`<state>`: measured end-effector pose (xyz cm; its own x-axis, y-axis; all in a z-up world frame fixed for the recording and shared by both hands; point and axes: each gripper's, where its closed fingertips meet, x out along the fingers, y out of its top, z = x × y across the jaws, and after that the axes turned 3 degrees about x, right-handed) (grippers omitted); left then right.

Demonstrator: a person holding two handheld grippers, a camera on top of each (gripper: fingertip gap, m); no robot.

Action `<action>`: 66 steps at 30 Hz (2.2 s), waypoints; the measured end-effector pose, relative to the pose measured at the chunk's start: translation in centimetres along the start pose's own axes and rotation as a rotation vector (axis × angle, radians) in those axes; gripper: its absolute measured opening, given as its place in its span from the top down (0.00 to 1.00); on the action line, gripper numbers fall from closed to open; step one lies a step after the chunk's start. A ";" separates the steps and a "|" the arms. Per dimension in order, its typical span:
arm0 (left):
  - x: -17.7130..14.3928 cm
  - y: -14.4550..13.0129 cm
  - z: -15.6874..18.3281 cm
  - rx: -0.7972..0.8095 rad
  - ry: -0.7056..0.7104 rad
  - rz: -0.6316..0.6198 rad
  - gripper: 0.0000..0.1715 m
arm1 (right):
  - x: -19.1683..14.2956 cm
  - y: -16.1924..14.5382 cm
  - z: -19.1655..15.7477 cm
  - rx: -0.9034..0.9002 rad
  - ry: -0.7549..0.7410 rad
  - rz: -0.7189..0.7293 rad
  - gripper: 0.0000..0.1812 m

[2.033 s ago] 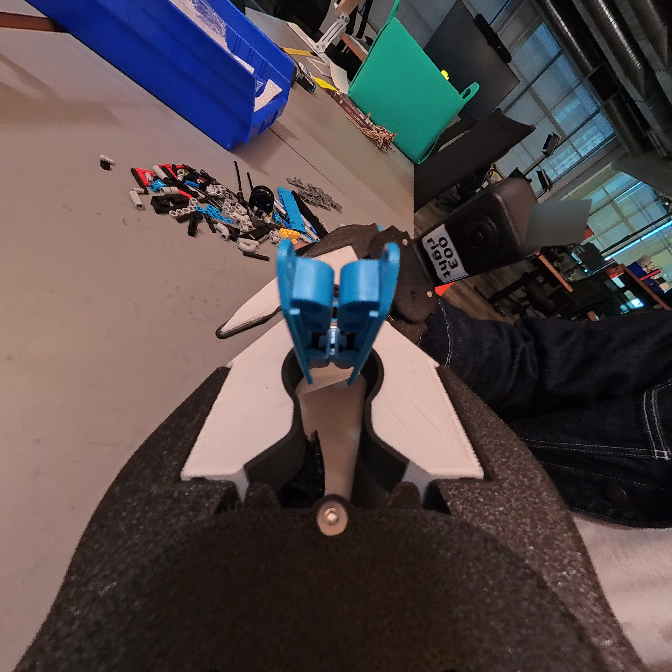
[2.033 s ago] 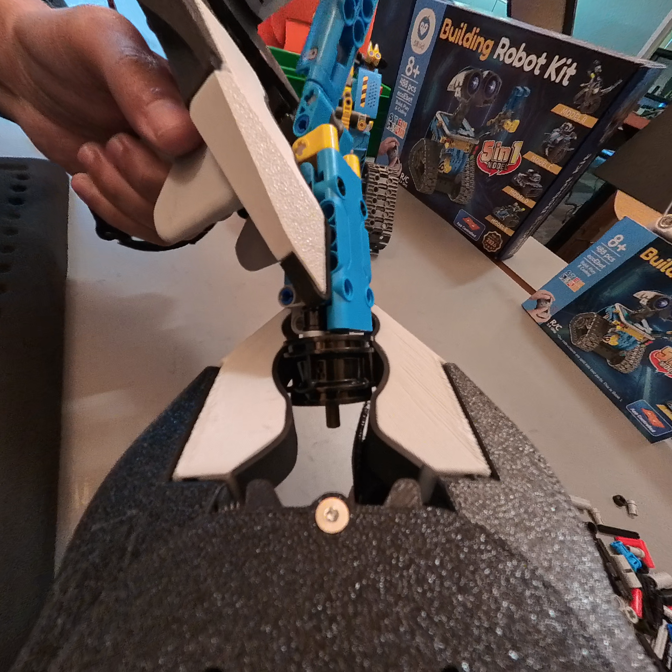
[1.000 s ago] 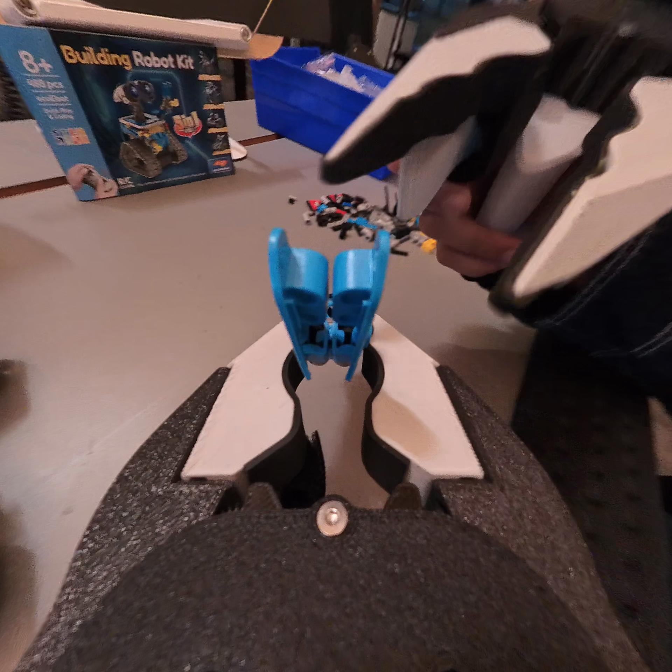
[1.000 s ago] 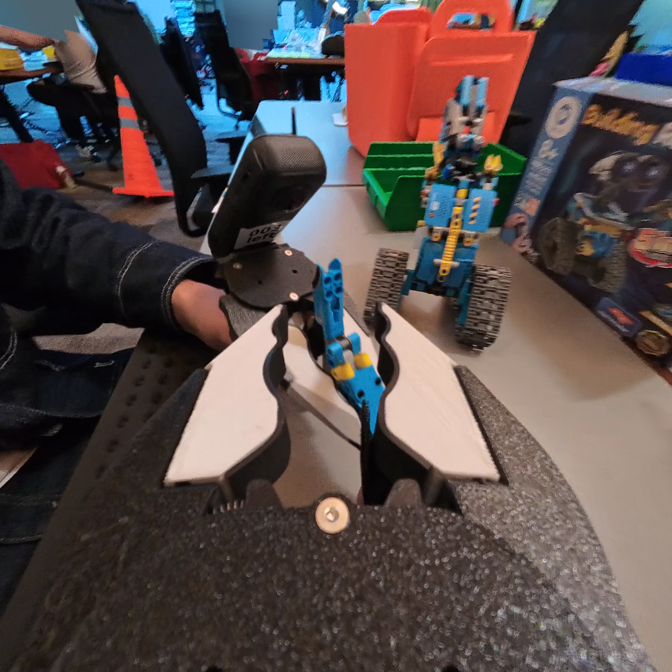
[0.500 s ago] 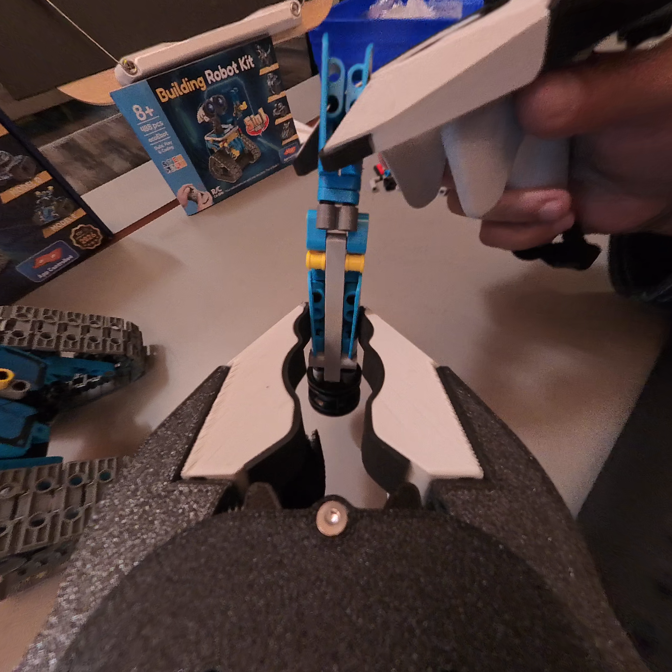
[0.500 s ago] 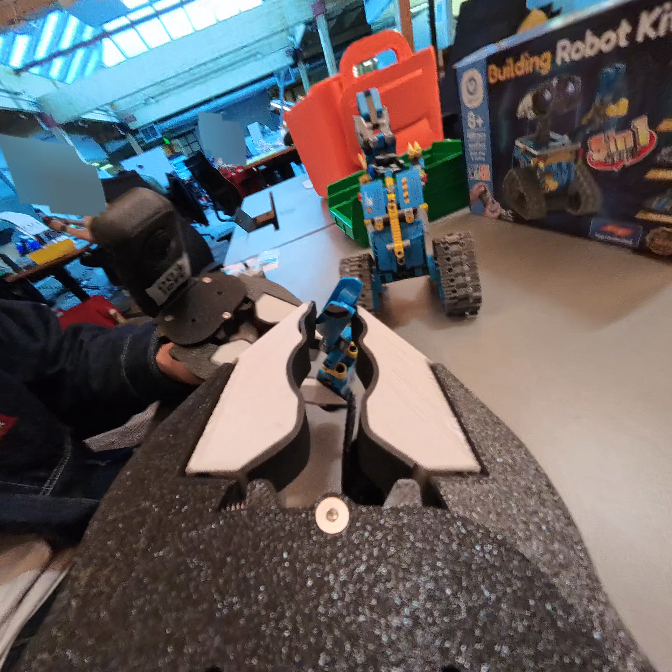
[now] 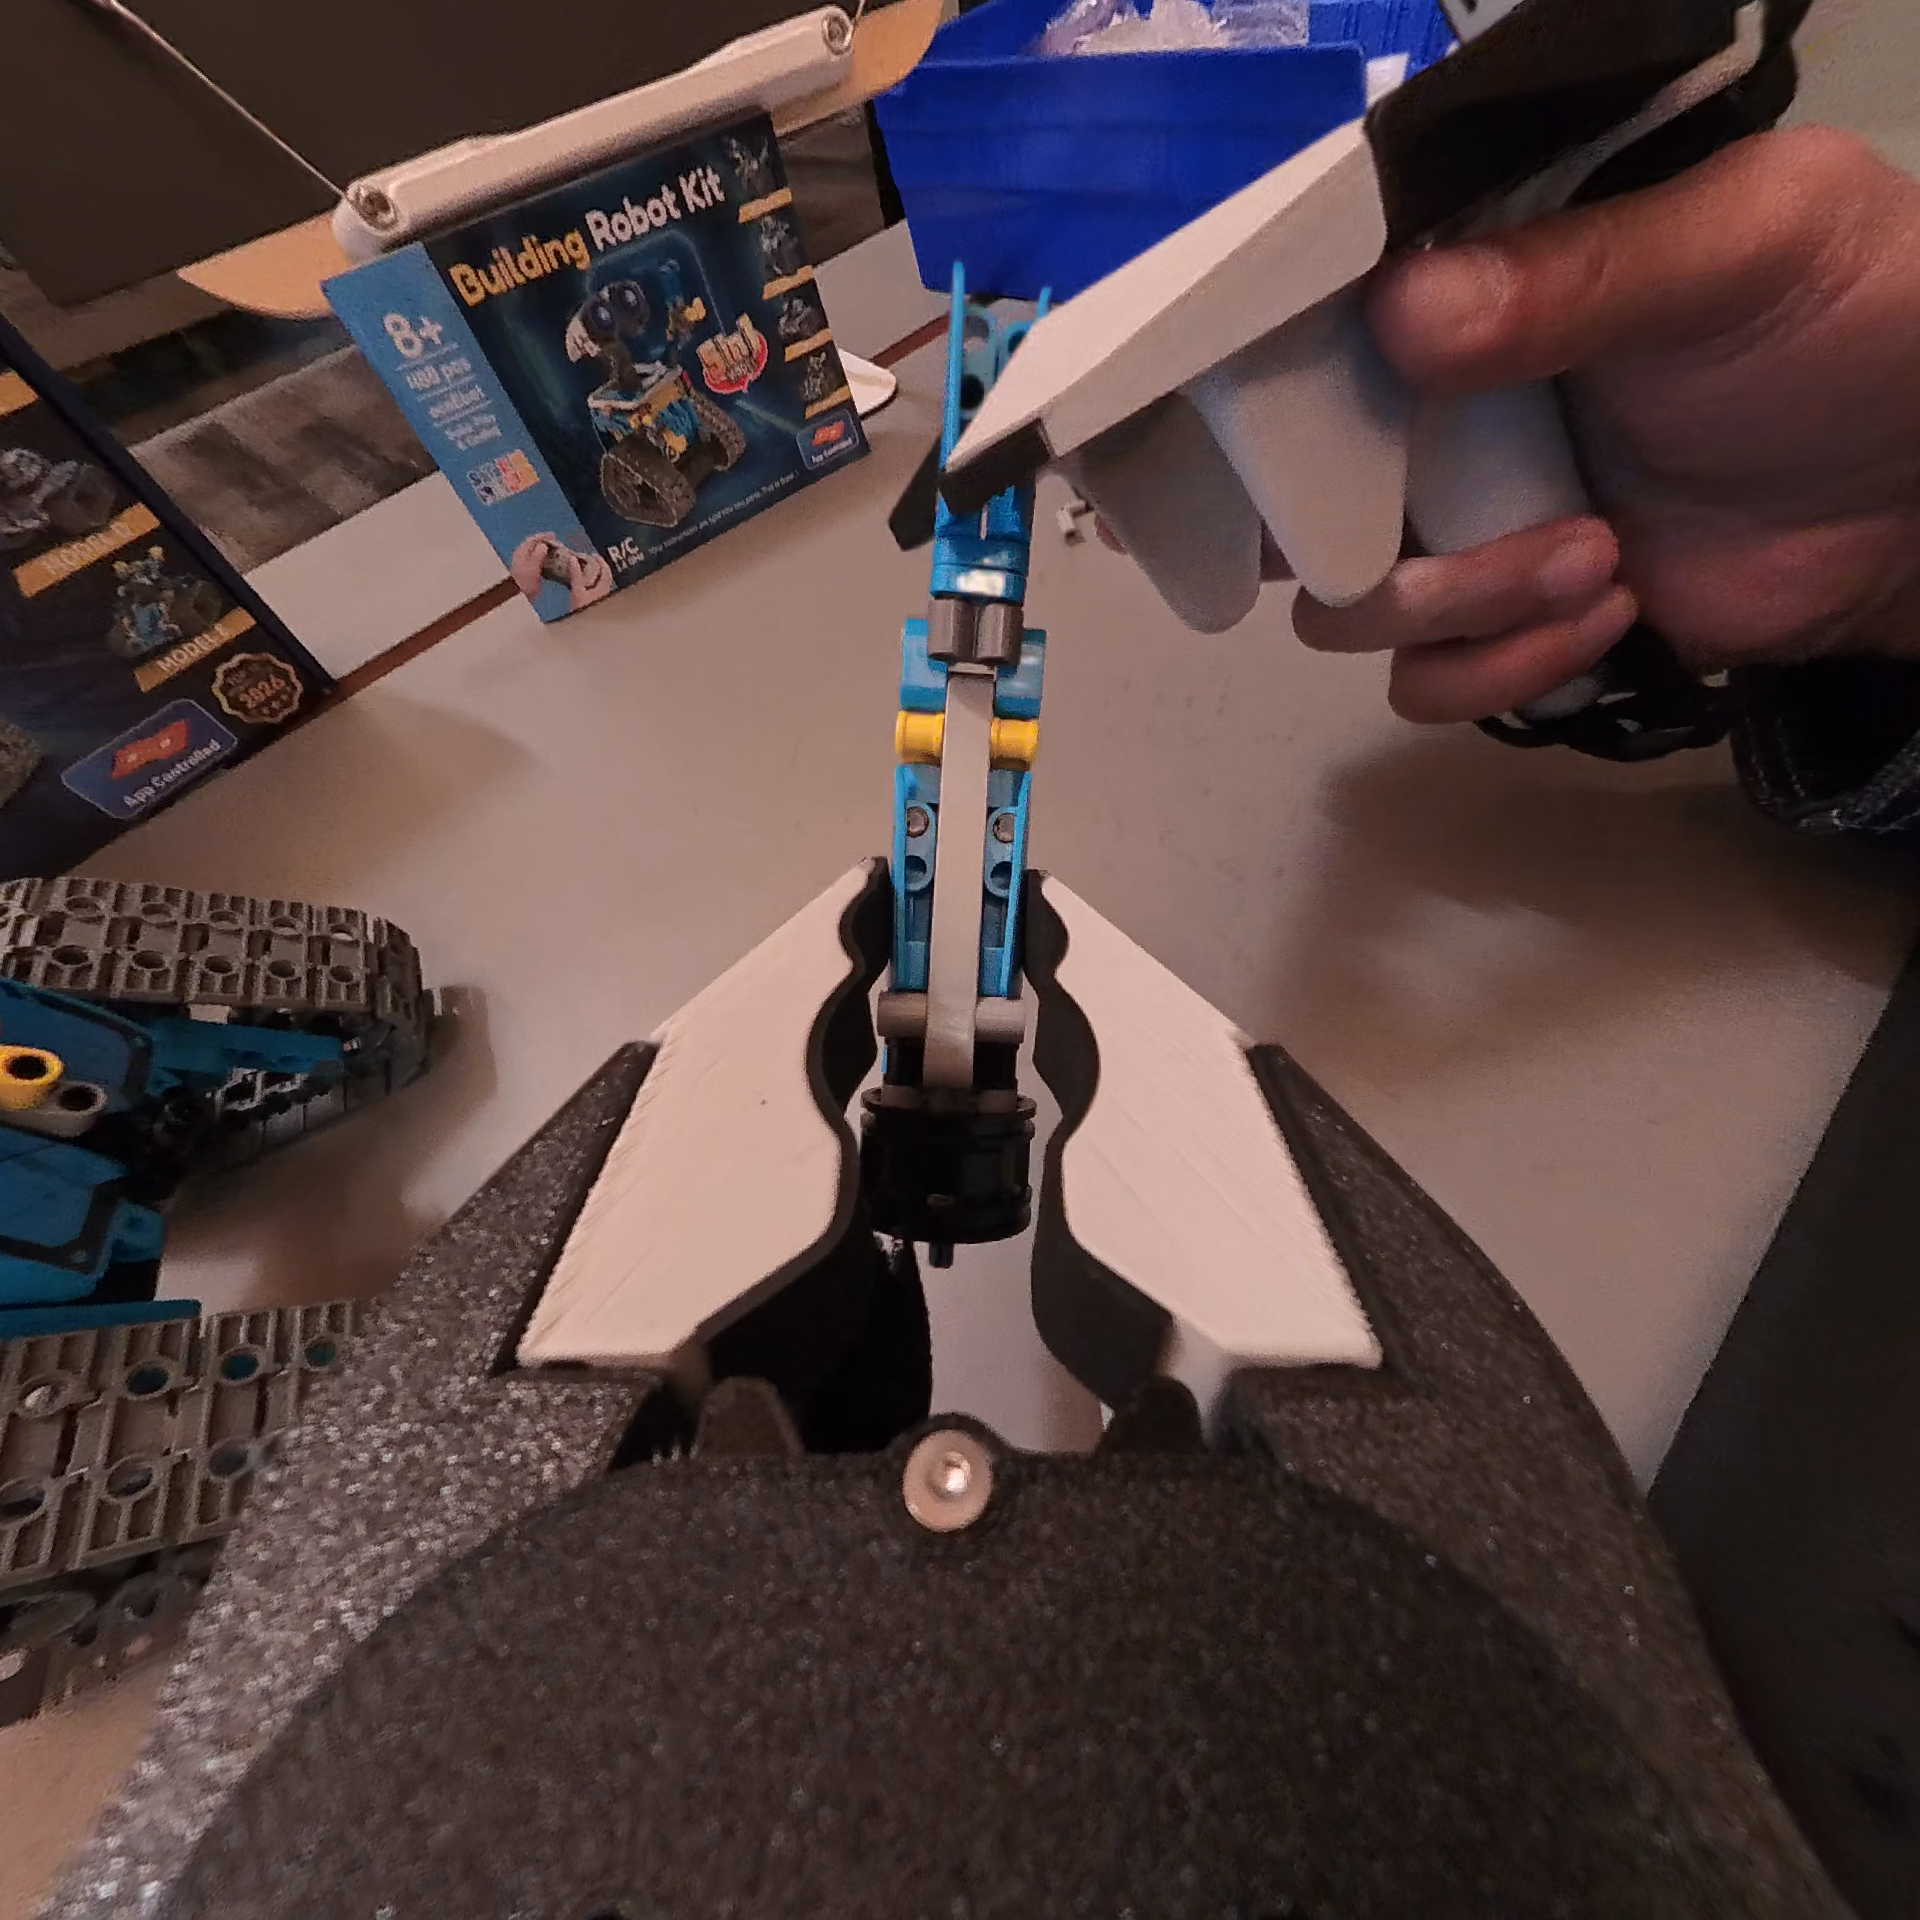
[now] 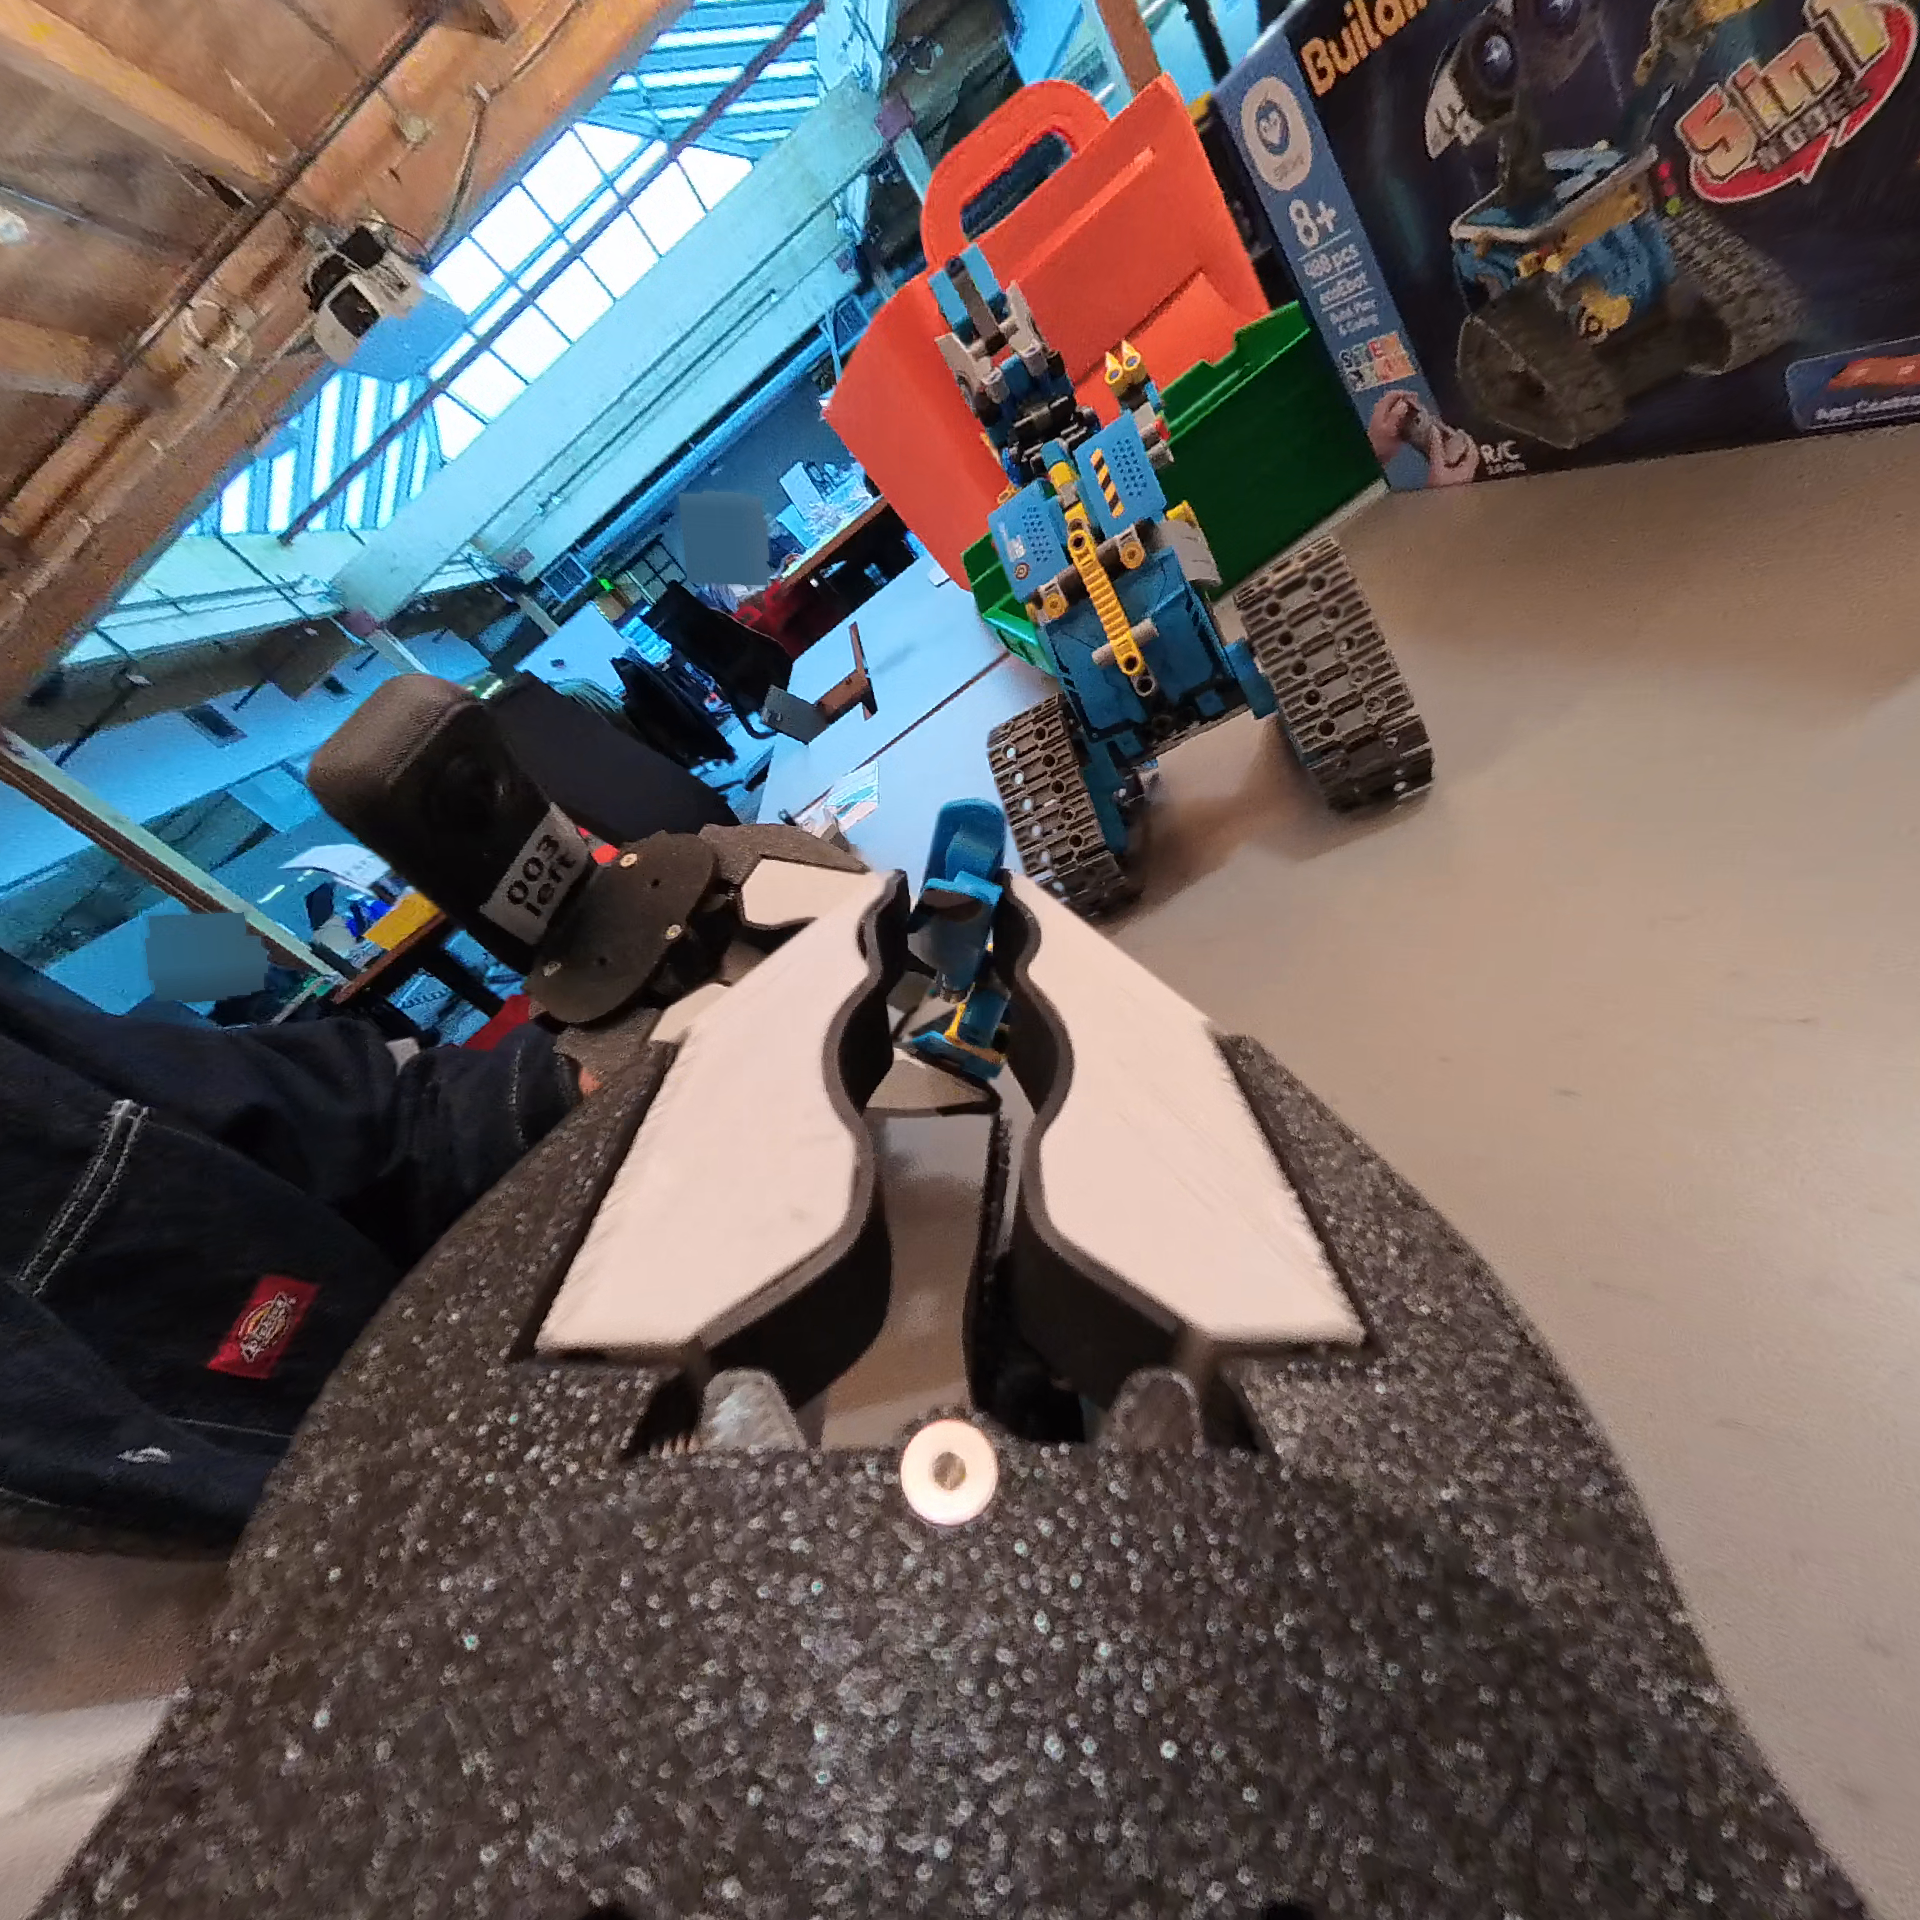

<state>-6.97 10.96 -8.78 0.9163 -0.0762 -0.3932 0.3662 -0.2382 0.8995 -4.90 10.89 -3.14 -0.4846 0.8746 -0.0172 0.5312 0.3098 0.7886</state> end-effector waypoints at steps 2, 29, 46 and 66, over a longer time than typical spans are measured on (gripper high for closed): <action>0.0 0.0 0.0 -0.020 -0.019 0.004 0.86 | -0.1 0.1 0.1 0.015 0.012 0.008 0.93; 0.0 -6.4 2.9 0.056 -0.181 -0.271 0.86 | -4.0 2.8 0.6 0.132 0.076 0.166 0.93; -2.4 2.0 0.9 0.108 0.033 0.152 0.79 | 1.6 -3.1 -1.6 0.220 0.158 -0.084 0.92; -2.6 2.2 0.6 0.120 0.077 0.159 0.92 | 2.3 -3.3 -1.9 0.268 0.169 -0.060 0.94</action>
<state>-8.67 10.08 -5.88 0.9724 -0.0491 -0.2280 0.1979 -0.3434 0.9181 -9.10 11.13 -4.61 -0.6174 0.7843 0.0611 0.6511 0.4659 0.5992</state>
